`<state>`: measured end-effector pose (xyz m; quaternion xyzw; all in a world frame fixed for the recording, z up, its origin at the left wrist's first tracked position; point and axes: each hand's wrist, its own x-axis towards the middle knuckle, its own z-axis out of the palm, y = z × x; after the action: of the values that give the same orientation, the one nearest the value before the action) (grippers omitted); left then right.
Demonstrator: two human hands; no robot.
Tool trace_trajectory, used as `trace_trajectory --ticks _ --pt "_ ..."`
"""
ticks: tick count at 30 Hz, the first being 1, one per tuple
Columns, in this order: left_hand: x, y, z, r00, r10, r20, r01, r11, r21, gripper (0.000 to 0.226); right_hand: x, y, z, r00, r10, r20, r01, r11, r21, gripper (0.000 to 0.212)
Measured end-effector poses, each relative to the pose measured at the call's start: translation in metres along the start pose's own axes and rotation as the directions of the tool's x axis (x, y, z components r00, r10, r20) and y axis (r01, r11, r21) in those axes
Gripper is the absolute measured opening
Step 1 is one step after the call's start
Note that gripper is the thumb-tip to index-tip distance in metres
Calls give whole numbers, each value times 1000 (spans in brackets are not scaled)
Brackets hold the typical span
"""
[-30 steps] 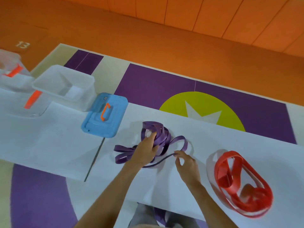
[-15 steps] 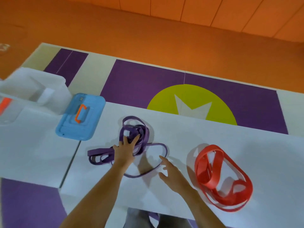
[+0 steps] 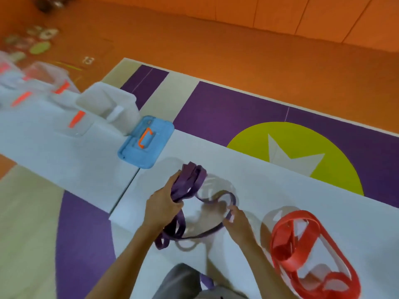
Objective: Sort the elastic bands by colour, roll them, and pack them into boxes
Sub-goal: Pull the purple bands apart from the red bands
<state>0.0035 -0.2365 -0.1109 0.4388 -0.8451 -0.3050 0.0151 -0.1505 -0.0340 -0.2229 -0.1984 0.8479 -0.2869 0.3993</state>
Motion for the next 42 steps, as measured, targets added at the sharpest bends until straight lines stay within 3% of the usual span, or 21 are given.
trace_trajectory --ticks 3,5,7,9,14,19,22,26,28,35,42 --pt "-35 -5 -32 991 -75 -115 57 987 -153 94 4 -14 32 990 139 11 -134 972 -191 71" --pt "-52 -17 -54 973 -124 -195 80 972 -221 94 4 -23 52 986 162 -44 -168 951 -259 64" --pt "-63 -34 -76 952 -168 -257 94 957 -275 91 7 -32 67 989 126 -78 -140 966 -218 42" --pt "-71 -58 -98 936 -203 -288 102 939 -328 84 12 -44 81 994 71 -88 -82 988 -132 26" --pt "-81 -137 -143 894 -284 -346 156 922 -354 83 8 -119 120 972 -139 -187 150 988 43 25" --pt "-92 -236 -193 871 -333 -360 137 871 -472 80 -14 -229 188 879 -428 -212 448 892 55 34" --pt "-101 -289 -225 852 -383 -356 165 843 -512 86 -30 -293 239 823 -547 -157 555 832 8 39" --pt "-115 -353 -260 813 -443 -378 149 786 -600 59 -44 -364 306 751 -660 -5 660 751 -4 38" --pt "-119 -381 -277 777 -498 -386 160 748 -644 61 -47 -396 336 737 -673 62 673 739 28 41" --pt "-97 -473 -330 688 -623 -372 255 687 -680 72 -19 -503 428 724 -676 141 661 737 142 21" --pt "-9 -552 -405 723 -585 -369 285 738 -611 81 46 -615 508 732 -662 163 610 742 277 19"
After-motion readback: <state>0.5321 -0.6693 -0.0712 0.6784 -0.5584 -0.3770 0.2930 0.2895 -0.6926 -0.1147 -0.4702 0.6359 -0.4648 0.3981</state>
